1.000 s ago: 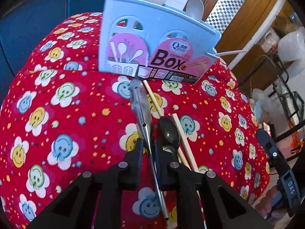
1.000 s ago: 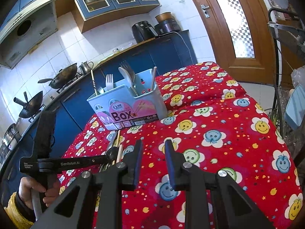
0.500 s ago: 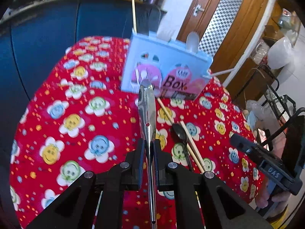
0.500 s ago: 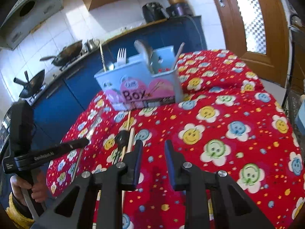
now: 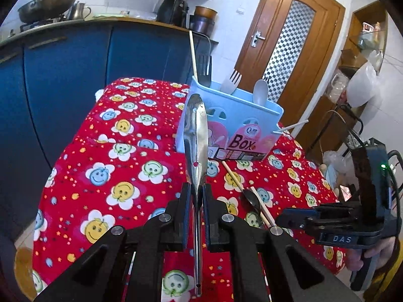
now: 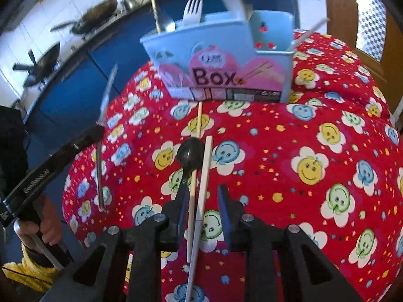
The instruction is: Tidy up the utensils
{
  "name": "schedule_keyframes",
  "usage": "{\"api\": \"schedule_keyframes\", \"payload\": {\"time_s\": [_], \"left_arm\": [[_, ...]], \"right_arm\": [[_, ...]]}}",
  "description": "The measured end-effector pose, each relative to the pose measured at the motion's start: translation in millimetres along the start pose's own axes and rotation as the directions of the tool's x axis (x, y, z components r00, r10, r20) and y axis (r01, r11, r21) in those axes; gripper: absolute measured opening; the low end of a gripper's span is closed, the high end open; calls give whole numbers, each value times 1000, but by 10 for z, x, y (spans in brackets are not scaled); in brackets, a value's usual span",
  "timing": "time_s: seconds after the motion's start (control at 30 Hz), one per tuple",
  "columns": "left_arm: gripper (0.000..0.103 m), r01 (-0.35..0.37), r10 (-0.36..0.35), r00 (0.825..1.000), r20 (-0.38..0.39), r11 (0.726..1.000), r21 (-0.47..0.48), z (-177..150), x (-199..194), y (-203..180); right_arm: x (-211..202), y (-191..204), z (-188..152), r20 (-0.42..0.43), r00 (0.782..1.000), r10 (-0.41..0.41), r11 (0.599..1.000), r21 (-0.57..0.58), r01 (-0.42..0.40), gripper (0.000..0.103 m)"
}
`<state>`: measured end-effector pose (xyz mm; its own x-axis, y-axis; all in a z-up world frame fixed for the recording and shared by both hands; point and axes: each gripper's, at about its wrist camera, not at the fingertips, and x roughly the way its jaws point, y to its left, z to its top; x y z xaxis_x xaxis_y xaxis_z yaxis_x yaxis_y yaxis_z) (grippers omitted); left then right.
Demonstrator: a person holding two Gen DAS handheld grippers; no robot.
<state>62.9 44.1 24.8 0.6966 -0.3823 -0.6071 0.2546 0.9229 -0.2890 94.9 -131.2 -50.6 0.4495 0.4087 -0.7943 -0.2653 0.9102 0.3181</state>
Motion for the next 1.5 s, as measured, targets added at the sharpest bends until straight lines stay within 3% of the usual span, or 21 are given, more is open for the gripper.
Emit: {"api": "schedule_keyframes", "payload": {"time_s": [0.17,0.4,0.57,0.63,0.9,1.07,1.27,1.5], "left_arm": [[9,5,-5,1000,23,1000,8,29,-17,51],[9,26,-26,998,50,1000,11,65,-34,63],[9,41,-43,996,72,999,27,97,-47,6],[8,50,-52,996,76,998,31,121,-45,-31],[8,53,-58,991,122,998,42,269,-66,-141],[8,31,-39,984,172,998,48,467,-54,-223],[8,-45,18,965,261,994,96,689,-55,-398],[8,-37,0,950,312,993,115,971,-4,-547]], "right_arm": [[119,65,79,-84,994,-69,997,-37,66,23],[240,77,201,-170,982,-87,995,-59,77,20],[329,132,327,-256,960,-111,991,-97,88,20],[365,144,350,-268,955,-127,989,-108,101,11],[223,-8,246,-152,986,-65,997,-42,59,8],[-101,-158,150,12,1000,-8,1000,-5,9,8],[-335,-286,114,201,980,9,999,37,-16,8],[-499,-450,70,319,947,31,994,85,-61,8]]}}
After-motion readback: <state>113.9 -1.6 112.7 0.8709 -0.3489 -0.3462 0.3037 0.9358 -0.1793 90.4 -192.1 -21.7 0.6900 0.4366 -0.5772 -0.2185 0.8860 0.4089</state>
